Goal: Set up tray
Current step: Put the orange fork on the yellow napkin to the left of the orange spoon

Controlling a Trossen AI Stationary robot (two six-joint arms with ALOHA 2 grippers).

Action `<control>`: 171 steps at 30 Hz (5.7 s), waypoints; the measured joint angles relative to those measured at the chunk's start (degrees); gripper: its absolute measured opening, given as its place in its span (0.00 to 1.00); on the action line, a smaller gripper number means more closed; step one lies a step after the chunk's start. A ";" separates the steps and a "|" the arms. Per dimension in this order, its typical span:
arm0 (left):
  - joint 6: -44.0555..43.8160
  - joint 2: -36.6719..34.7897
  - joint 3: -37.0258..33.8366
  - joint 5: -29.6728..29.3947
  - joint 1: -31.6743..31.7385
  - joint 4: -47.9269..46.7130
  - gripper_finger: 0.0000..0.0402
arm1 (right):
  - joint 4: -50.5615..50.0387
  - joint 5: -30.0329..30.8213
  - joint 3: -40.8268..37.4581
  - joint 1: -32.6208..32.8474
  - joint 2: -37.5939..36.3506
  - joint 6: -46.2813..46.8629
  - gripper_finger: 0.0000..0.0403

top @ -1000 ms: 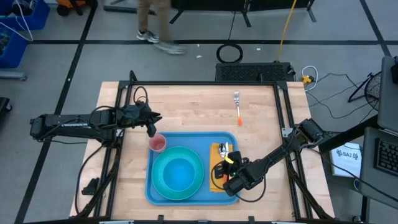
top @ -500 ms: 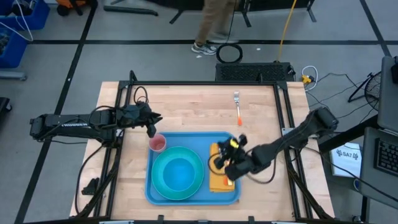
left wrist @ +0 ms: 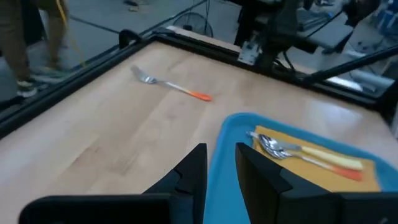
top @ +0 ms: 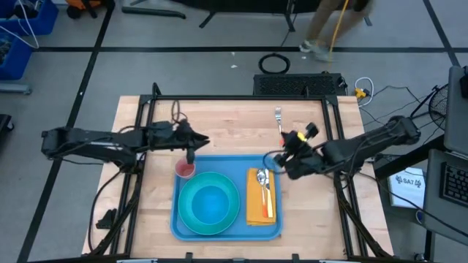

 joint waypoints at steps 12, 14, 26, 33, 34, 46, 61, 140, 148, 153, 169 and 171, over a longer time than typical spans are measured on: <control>3.60 0.44 0.04 -0.92 4.74 0.99 0.22 | -3.94 -34.83 -0.79 -42.70 -4.69 -19.14 0.01; 3.83 -2.25 0.04 -2.08 5.50 -3.63 0.22 | -0.16 -40.82 -2.89 -49.43 -3.82 -23.59 0.02; 9.68 -15.16 -8.55 -1.17 5.40 1.86 0.22 | 12.04 -59.48 -12.62 -60.34 10.77 -30.33 0.01; 7.66 -19.17 -9.18 -2.15 6.87 0.52 0.22 | 10.44 -64.83 -4.61 -56.54 17.80 -30.81 0.21; 7.70 -19.33 -9.16 -2.15 6.88 -0.31 0.22 | 9.74 -64.78 -3.26 -55.88 18.48 -30.80 0.25; 6.32 -19.39 -9.16 -3.74 6.91 -3.02 0.22 | -11.11 -59.07 9.91 -56.78 30.84 -15.63 0.42; 6.45 -19.57 -9.14 -3.53 6.91 -5.42 0.22 | 1.91 -59.31 8.89 -56.36 31.65 -3.39 0.41; 3.27 -19.55 -9.14 -2.20 6.90 -4.84 0.22 | 31.81 -50.99 -2.54 3.28 22.60 55.58 0.01; 2.73 -19.55 -9.11 -2.20 6.90 -4.26 0.22 | 31.69 -34.21 -2.54 5.28 25.06 55.32 0.01; 2.27 -19.55 -9.11 -2.20 6.91 -3.46 0.22 | 37.65 -25.63 -2.54 7.76 27.48 57.17 0.01; 1.65 -19.53 -9.11 -2.16 6.89 -4.35 0.22 | 35.82 -25.98 -2.51 11.43 30.36 67.52 0.01; 1.66 -19.54 -9.11 -2.15 6.91 -4.37 0.22 | 34.91 -27.11 -2.51 11.39 30.36 67.57 0.01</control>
